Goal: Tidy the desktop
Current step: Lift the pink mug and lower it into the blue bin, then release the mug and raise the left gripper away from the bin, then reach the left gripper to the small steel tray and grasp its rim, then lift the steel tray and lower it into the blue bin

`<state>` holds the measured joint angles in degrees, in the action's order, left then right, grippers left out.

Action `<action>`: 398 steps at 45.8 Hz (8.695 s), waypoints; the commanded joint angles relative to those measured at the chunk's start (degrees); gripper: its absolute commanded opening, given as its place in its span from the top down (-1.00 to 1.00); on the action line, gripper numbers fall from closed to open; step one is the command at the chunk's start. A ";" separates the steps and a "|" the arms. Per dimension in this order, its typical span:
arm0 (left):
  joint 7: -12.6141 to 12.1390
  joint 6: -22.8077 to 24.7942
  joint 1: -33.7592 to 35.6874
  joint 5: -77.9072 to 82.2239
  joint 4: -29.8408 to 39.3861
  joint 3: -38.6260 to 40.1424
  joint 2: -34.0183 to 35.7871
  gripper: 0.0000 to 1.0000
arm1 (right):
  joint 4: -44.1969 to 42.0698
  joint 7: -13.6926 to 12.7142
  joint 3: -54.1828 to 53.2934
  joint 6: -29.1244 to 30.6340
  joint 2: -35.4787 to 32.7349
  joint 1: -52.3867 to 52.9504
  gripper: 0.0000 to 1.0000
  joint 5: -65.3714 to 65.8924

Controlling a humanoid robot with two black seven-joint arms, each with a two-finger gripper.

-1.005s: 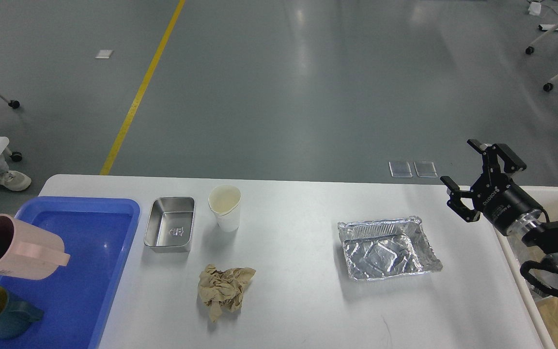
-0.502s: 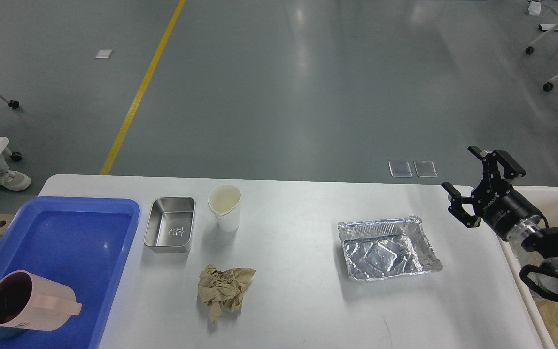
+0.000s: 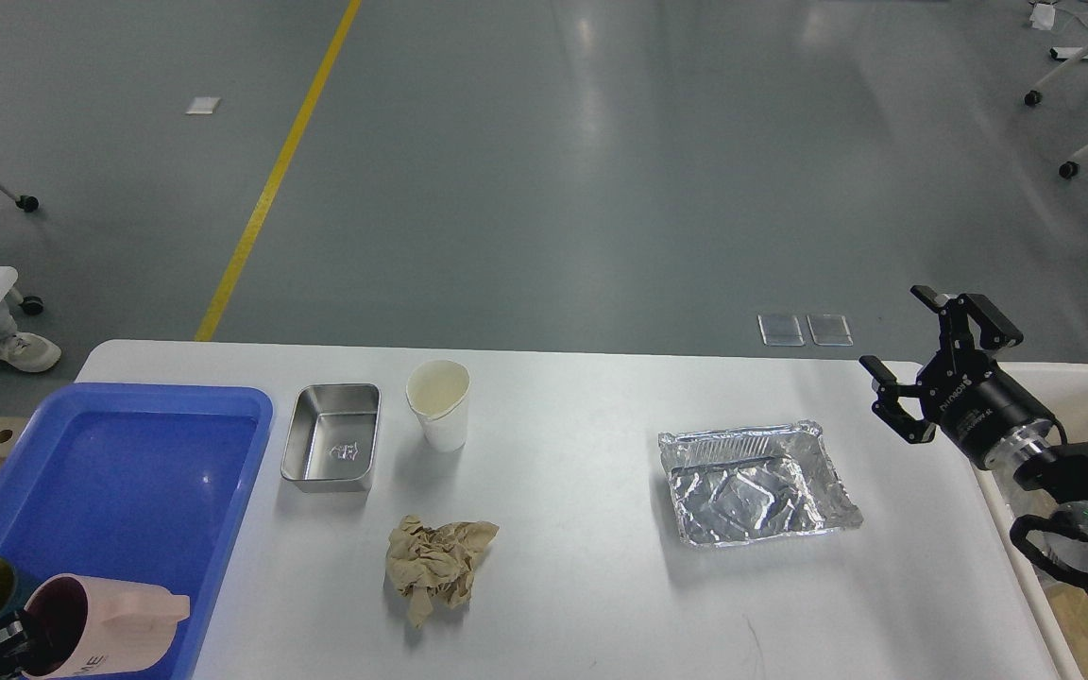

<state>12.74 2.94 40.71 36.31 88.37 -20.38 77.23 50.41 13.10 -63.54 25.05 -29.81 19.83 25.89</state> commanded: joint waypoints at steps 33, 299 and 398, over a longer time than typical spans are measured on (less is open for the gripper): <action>6.16 4.17 -4.85 -10.11 -11.02 0.78 1.35 0.93 | 0.47 0.00 0.00 0.09 -0.16 -0.41 -1.00 -0.06; -13.09 8.57 8.06 26.72 -44.16 20.12 -48.31 -0.69 | -0.49 0.00 2.28 0.00 -1.03 0.47 -1.00 0.03; -2.10 23.15 16.32 26.18 -22.82 29.78 -19.05 1.00 | -0.14 0.00 2.11 -0.44 -2.62 -0.23 -1.00 -0.05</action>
<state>11.20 23.86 55.39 62.49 60.72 6.19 54.45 50.19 13.09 -61.44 24.71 -32.52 19.51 25.87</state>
